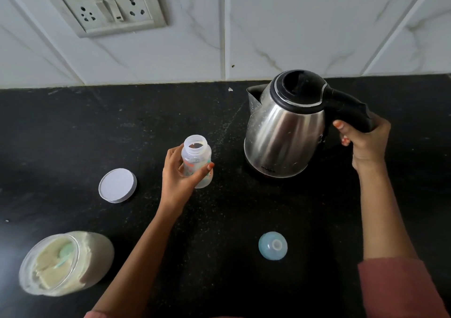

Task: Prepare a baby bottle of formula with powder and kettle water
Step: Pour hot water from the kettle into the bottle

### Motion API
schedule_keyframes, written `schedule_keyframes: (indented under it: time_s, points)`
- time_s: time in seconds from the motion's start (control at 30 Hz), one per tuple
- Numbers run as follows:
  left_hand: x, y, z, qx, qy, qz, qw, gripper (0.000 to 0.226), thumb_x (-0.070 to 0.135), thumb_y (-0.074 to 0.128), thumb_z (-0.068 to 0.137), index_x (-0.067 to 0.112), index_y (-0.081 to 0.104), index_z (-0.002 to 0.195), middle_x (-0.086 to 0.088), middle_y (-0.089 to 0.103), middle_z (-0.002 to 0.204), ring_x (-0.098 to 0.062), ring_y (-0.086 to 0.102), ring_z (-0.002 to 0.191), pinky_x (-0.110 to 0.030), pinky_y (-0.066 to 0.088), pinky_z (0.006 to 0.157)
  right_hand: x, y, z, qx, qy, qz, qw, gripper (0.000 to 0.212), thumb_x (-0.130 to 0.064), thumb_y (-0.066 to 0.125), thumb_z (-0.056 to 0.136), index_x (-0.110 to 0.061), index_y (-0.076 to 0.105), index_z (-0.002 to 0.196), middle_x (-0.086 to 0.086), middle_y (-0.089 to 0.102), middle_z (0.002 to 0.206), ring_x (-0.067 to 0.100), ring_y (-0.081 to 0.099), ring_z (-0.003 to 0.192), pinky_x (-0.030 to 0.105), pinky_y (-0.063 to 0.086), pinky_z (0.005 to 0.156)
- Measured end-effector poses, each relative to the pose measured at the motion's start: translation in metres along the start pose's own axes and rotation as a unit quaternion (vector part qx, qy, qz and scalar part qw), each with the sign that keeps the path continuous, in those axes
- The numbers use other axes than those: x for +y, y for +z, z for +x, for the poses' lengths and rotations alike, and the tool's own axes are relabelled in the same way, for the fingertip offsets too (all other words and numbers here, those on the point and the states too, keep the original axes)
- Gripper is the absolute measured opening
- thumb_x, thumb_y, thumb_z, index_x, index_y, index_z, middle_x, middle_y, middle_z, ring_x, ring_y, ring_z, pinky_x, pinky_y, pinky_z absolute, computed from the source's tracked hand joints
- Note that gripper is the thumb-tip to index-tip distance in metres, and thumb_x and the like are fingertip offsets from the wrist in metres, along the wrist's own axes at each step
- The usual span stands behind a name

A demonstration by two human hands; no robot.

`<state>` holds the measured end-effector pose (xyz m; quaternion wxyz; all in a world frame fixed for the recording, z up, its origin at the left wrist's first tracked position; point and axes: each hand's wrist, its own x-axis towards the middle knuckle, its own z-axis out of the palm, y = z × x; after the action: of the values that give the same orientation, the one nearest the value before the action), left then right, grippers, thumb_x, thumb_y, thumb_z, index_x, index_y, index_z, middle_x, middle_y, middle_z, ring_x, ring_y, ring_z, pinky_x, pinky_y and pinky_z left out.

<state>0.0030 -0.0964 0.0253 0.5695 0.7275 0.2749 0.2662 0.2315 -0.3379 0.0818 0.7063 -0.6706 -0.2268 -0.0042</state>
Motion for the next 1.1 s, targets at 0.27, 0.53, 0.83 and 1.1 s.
schedule_keyframes:
  time_s: [0.27, 0.53, 0.83, 1.1]
  points:
    - [0.002, -0.007, -0.003, 0.003, -0.003, -0.011, 1.000, 0.055, 0.040, 0.074, 0.059, 0.034, 0.053, 0.109, 0.002, 0.051, 0.112, -0.010, 0.054, 0.106, -0.024, 0.045, 0.088, -0.034, 0.025, -0.009, -0.069, -0.053, -0.046, 0.995, 0.012, -0.033, 0.077, 0.063, -0.037, 0.068, 0.068, -0.018, 0.065, 0.059, 0.002, 0.053, 0.042, 0.011, 0.039, 0.040]
    - [-0.011, -0.024, -0.014, 0.038, 0.001, -0.004, 0.999, 0.055, 0.029, 0.080, 0.062, 0.044, 0.050, 0.105, 0.010, 0.050, 0.107, -0.005, 0.053, 0.104, -0.013, 0.041, 0.084, -0.073, 0.061, -0.026, -0.169, -0.085, -0.076, 0.979, 0.018, -0.032, 0.077, 0.057, -0.040, 0.067, 0.070, -0.028, 0.064, 0.061, -0.007, 0.058, 0.053, 0.006, 0.041, 0.050]
    - [-0.025, -0.041, -0.028, 0.040, 0.018, 0.026, 0.999, 0.059, 0.021, 0.083, 0.064, 0.032, 0.051, 0.113, 0.015, 0.049, 0.108, 0.003, 0.052, 0.103, -0.007, 0.041, 0.086, -0.109, 0.085, -0.026, -0.259, -0.082, -0.128, 0.954, 0.034, -0.062, 0.076, 0.052, -0.051, 0.067, 0.083, -0.036, 0.064, 0.075, -0.012, 0.059, 0.070, 0.009, 0.046, 0.066]
    - [-0.030, -0.042, -0.031, 0.033, 0.036, 0.043, 0.998, 0.061, 0.017, 0.084, 0.064, 0.034, 0.051, 0.112, 0.015, 0.049, 0.109, 0.017, 0.046, 0.101, -0.002, 0.037, 0.084, -0.118, 0.093, -0.021, -0.291, -0.150, -0.225, 0.918, 0.043, -0.040, 0.084, 0.054, -0.014, 0.066, 0.083, 0.000, 0.065, 0.067, -0.003, 0.055, 0.062, 0.014, 0.041, 0.057]
